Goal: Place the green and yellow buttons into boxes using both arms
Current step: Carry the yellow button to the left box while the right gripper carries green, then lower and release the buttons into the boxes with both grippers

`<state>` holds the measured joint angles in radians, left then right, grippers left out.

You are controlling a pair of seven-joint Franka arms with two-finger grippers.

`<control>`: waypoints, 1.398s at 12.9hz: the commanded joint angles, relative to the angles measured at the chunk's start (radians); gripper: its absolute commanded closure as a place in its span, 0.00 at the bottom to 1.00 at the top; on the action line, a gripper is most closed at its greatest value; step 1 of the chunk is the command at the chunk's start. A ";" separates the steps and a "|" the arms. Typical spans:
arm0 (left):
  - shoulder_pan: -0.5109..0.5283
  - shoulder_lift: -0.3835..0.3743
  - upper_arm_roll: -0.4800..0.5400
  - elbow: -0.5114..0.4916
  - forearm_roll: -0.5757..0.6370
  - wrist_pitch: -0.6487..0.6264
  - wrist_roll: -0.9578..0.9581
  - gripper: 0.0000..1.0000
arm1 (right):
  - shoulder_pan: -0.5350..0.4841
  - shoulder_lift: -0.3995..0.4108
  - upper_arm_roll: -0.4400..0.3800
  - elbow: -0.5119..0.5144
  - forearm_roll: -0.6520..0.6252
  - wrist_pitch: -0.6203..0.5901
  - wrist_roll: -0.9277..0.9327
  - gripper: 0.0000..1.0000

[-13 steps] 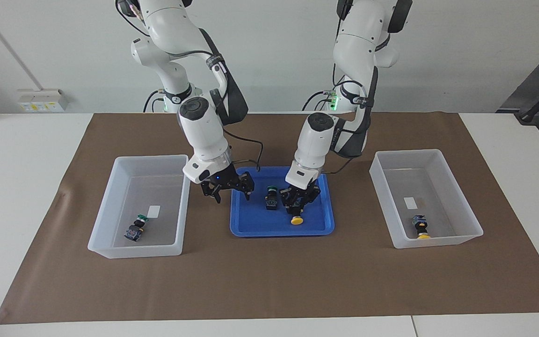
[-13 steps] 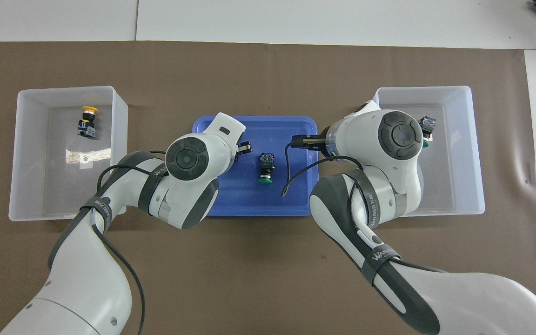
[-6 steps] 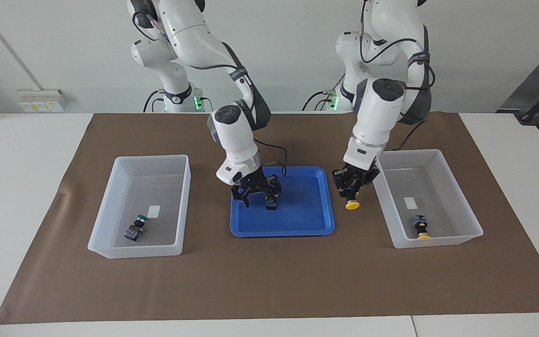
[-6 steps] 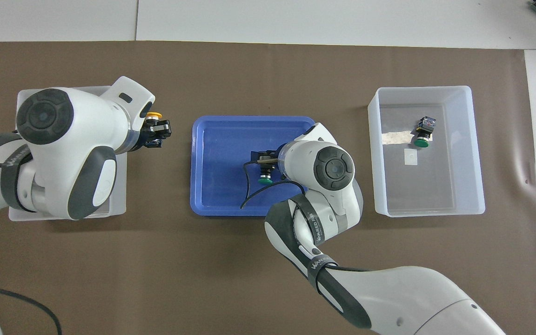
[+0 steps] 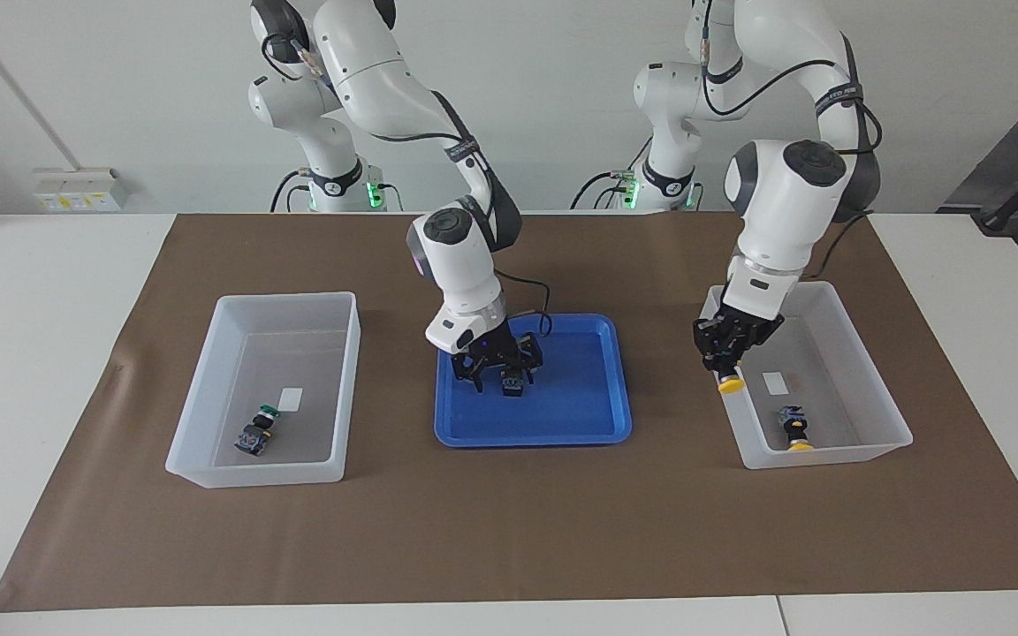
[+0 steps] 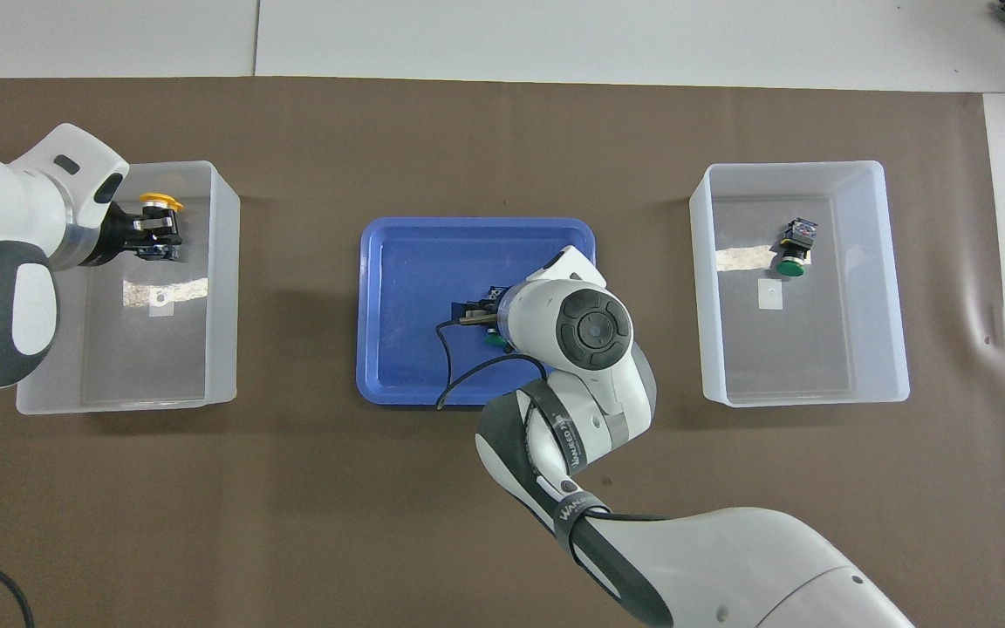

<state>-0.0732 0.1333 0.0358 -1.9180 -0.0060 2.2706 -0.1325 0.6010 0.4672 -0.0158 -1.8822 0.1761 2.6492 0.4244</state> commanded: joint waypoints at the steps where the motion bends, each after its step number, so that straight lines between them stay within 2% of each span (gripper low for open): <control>1: 0.077 0.000 -0.013 -0.018 0.008 0.059 0.074 1.00 | 0.013 -0.005 -0.010 0.008 -0.003 -0.046 0.039 1.00; 4: 0.142 0.046 -0.013 -0.021 0.008 0.128 0.214 1.00 | 0.011 -0.005 -0.012 0.047 -0.085 -0.086 0.118 1.00; 6: 0.156 0.092 -0.013 -0.018 0.008 0.200 0.218 1.00 | -0.006 -0.024 -0.019 0.135 -0.134 -0.238 0.143 1.00; 9: 0.159 0.147 -0.013 -0.018 0.008 0.269 0.218 1.00 | -0.093 -0.157 -0.047 0.150 -0.210 -0.383 0.107 1.00; 11: 0.158 0.193 -0.013 -0.013 0.008 0.331 0.217 1.00 | -0.183 -0.220 -0.049 0.150 -0.227 -0.478 -0.001 1.00; 15: 0.151 0.233 -0.014 -0.016 0.008 0.383 0.215 1.00 | -0.372 -0.292 -0.047 0.124 -0.234 -0.639 -0.174 1.00; 17: 0.144 0.244 -0.014 -0.018 0.006 0.397 0.209 1.00 | -0.429 -0.327 -0.047 0.039 -0.234 -0.640 -0.162 1.00; 18: 0.144 0.244 -0.014 -0.021 0.006 0.397 0.211 0.91 | -0.464 -0.353 -0.047 -0.021 -0.234 -0.612 -0.156 1.00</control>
<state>0.0724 0.3746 0.0210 -1.9335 -0.0060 2.6414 0.0739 0.1810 0.1808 -0.0795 -1.7793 -0.0363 2.0000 0.2628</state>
